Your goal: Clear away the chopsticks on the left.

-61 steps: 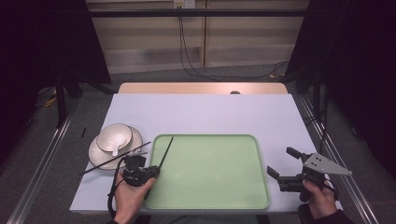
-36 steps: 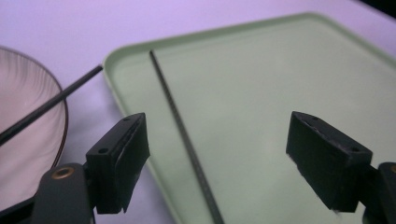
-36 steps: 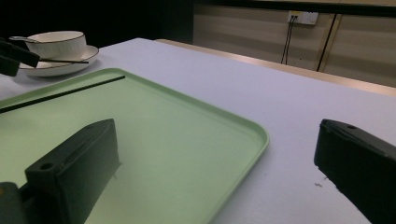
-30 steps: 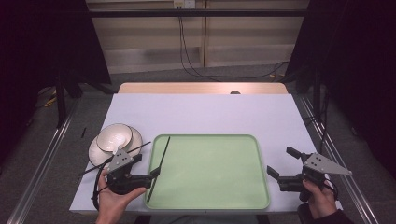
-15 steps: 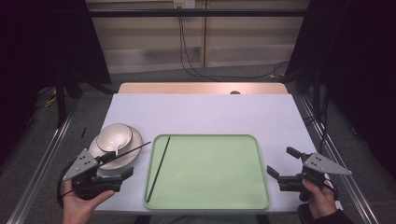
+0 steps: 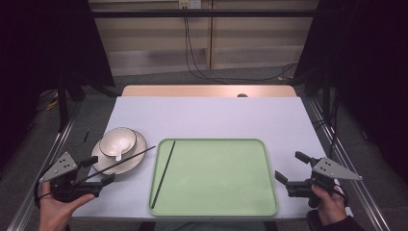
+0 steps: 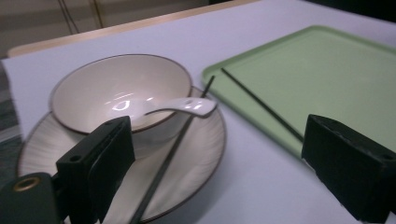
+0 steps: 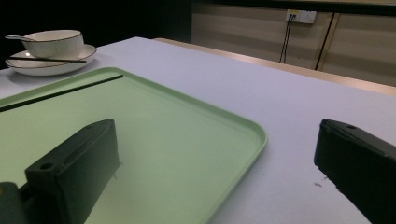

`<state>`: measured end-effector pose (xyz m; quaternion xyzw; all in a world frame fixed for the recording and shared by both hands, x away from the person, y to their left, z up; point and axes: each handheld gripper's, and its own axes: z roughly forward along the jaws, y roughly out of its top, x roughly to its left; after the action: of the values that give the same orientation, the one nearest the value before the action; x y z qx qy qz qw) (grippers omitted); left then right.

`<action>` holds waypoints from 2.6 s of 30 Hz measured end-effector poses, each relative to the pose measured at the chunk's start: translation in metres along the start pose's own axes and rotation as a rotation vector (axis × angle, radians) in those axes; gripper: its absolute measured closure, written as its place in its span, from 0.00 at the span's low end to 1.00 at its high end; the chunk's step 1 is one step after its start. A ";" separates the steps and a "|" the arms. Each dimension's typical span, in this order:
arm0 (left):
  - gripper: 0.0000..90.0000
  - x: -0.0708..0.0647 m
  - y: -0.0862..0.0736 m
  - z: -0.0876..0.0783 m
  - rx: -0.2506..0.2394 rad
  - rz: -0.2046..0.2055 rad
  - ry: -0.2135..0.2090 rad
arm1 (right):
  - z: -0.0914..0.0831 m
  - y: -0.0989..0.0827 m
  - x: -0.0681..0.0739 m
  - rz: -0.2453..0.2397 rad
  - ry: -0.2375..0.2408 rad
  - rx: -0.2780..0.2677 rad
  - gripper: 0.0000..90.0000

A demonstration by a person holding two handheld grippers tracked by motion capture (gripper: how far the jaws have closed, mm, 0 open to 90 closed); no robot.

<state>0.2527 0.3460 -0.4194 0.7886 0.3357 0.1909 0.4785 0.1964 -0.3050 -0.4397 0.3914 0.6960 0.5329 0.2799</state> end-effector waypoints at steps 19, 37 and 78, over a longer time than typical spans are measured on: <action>0.38 0.028 -0.009 0.020 0.173 0.096 -0.023 | 0.000 0.000 0.000 0.002 -0.004 0.003 0.00; 0.77 0.036 -0.003 0.043 0.312 0.130 -0.074 | 0.000 0.000 0.000 0.001 -0.001 0.007 0.00; 0.96 0.031 0.001 0.044 0.340 0.105 -0.160 | 0.000 0.000 0.000 0.003 0.001 0.007 0.00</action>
<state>0.3022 0.3396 -0.4396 0.8873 0.2822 0.0929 0.3528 0.1963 -0.3048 -0.4398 0.3932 0.6973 0.5313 0.2773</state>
